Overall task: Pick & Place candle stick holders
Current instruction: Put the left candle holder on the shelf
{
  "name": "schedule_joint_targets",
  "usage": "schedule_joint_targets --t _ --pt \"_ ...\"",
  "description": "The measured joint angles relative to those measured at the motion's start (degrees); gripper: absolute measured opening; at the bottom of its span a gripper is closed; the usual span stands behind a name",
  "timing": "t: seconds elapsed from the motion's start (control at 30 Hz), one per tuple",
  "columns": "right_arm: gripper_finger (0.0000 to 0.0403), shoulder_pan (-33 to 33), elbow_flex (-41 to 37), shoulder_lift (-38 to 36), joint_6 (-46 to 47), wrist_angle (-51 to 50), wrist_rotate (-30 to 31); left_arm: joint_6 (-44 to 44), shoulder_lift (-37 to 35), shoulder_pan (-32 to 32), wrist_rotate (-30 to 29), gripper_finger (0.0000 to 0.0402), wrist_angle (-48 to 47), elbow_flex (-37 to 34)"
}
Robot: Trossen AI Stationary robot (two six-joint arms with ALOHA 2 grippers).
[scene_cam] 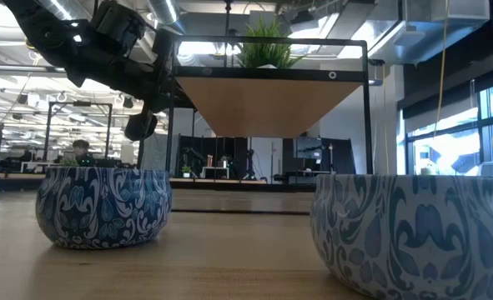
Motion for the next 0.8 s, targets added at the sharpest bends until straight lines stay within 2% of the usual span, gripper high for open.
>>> schedule_joint_targets --t 0.8 --pt "0.0172 -0.02 0.0 0.0 0.0 -0.04 -0.9 0.05 0.68 0.2 -0.05 0.0002 0.39 0.0"
